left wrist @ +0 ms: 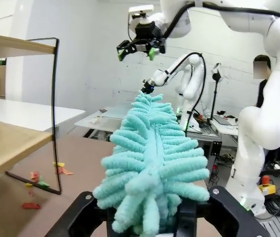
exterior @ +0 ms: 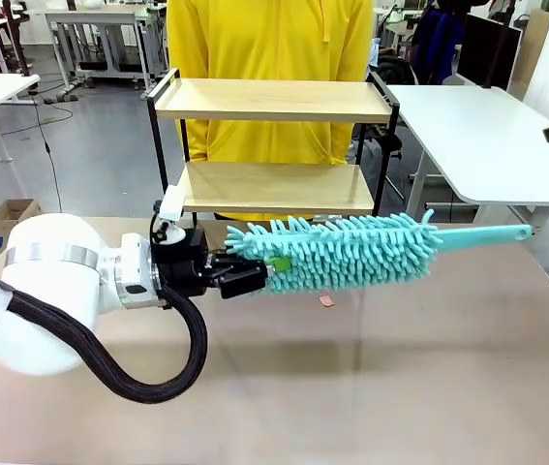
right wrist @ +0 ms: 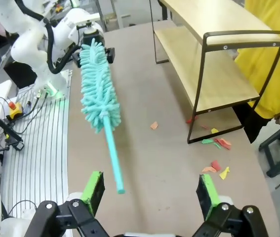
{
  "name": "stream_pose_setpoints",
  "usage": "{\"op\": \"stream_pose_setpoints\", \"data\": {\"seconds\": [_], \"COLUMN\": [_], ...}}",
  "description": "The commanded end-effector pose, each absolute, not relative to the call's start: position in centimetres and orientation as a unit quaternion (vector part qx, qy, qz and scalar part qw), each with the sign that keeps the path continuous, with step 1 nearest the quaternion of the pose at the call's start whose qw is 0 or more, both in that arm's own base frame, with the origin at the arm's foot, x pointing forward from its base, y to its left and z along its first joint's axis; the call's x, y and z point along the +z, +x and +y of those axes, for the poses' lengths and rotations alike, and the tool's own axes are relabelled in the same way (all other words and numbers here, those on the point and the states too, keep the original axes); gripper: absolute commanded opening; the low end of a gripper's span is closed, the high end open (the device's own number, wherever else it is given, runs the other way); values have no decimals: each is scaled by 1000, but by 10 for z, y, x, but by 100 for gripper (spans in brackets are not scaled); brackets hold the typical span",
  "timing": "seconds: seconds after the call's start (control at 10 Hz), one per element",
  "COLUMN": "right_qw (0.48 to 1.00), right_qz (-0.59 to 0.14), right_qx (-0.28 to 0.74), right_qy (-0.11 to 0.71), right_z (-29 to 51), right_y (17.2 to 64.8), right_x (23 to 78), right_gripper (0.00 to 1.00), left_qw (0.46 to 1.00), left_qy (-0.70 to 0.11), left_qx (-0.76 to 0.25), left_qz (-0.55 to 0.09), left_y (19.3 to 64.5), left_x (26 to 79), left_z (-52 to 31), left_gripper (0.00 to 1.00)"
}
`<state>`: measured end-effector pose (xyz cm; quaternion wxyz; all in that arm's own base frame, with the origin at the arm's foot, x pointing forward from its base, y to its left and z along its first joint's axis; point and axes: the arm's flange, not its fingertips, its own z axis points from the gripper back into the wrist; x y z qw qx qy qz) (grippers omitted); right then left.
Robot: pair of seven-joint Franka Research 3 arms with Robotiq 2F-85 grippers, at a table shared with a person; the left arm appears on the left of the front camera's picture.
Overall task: Clean the shelf.
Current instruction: Hand the Duster back to the human.
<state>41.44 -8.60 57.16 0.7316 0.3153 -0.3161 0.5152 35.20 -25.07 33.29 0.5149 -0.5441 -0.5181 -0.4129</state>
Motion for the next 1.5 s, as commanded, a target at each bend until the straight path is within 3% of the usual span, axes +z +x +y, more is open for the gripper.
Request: {"op": "stream_pose_setpoints", "data": {"seconds": [0.0,0.4,0.8,1.1,1.4], "right_qw": [727,727,727,727,727], "right_qz": [-310,-310,-310,-310,-310], "right_qx": [527,527,527,527,527], "right_qy": [312,312,312,312,312], "right_z": [-84,-84,-84,-84,-84], "right_y": [415,415,415,415,415], "right_x": [572,572,572,572,572], "right_gripper": [100,100,100,100,100], "left_qw": [513,479,531,599,633], "left_qy": [-543,-509,-406,-271,-179], "left_qx": [-381,-310,-220,-118,-43], "left_qz": [-545,-645,-710,-744,-752], "left_y": [349,335,300,287,292], "left_x": [373,473,550,562,546], "left_z": [-205,-109,-13,36,62], "left_gripper": [19,19,19,19,19]}}
